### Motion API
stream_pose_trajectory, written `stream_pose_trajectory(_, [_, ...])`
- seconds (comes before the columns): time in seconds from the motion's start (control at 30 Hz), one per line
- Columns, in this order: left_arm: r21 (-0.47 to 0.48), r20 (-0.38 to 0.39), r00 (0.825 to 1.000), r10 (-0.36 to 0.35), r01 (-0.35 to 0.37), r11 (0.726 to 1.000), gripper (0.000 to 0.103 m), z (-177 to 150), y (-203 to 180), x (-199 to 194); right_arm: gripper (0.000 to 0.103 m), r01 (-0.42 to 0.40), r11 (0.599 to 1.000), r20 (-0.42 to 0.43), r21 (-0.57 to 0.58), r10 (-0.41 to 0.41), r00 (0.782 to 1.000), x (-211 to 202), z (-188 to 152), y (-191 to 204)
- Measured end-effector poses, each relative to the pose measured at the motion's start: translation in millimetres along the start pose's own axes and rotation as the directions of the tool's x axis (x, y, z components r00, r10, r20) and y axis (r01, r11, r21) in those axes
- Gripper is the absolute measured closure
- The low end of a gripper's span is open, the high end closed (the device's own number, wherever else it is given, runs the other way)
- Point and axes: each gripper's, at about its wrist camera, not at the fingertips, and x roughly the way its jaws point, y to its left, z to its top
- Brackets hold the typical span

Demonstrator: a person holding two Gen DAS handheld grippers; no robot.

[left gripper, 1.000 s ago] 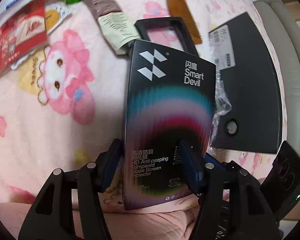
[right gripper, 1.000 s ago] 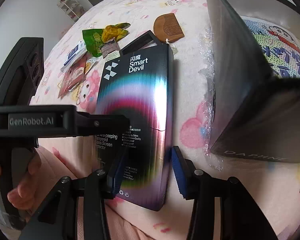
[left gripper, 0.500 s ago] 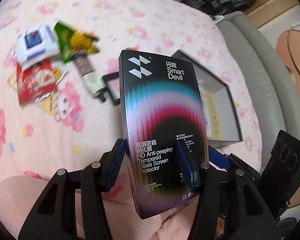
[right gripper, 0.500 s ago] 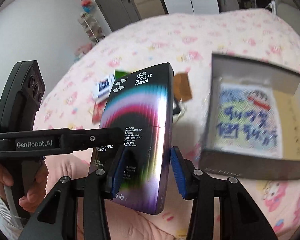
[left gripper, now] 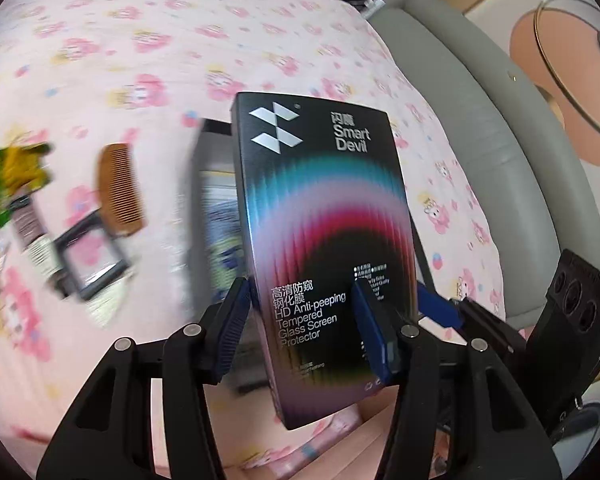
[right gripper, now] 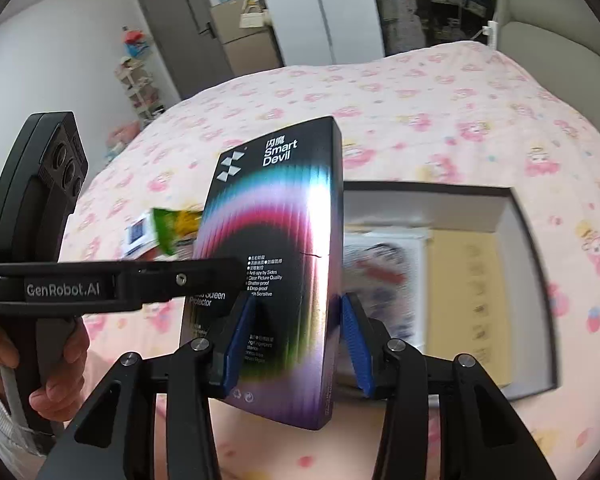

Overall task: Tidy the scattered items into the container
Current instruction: 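Carry the Smart Devil box over the open box and lower it in, then set the Smart Devil box upright beside the kit and open the left gripper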

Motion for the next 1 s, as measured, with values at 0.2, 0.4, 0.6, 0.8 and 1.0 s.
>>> stream_pose_trajectory(0.2, [0.028,-0.101,0.995,-0.005,0.008,1.000,0.049,15,-25,73,0.062,-0.026,0.985,-0.018,0.172,0.030,0.999,16,-9,-80])
stream_pose_trajectory(0.4, [-0.020,-0.180,0.984,-0.006,0.002,1.000,0.049,16,-19,119,0.062,0.020,0.972,-0.107,0.233,0.005,0.994,46,-19,-105])
stream_pose_trajectory(0.6, [-0.027,-0.247,0.968,0.050,-0.058,0.998,0.056,13,-11,144,0.062,0.080,0.966,-0.205,0.245,-0.029,0.978,73,-24,-114])
stream_pose_trajectory(0.8, [-0.027,-0.242,0.968,0.064,-0.073,0.997,0.061,14,-11,143,0.062,0.101,0.967,-0.231,0.233,-0.046,0.972,78,-26,-113])
stream_pose_trajectory(1.0, [-0.049,-0.185,0.979,0.084,-0.094,0.994,0.061,15,-7,120,0.062,0.101,0.982,-0.182,0.156,-0.072,0.981,65,-23,-92])
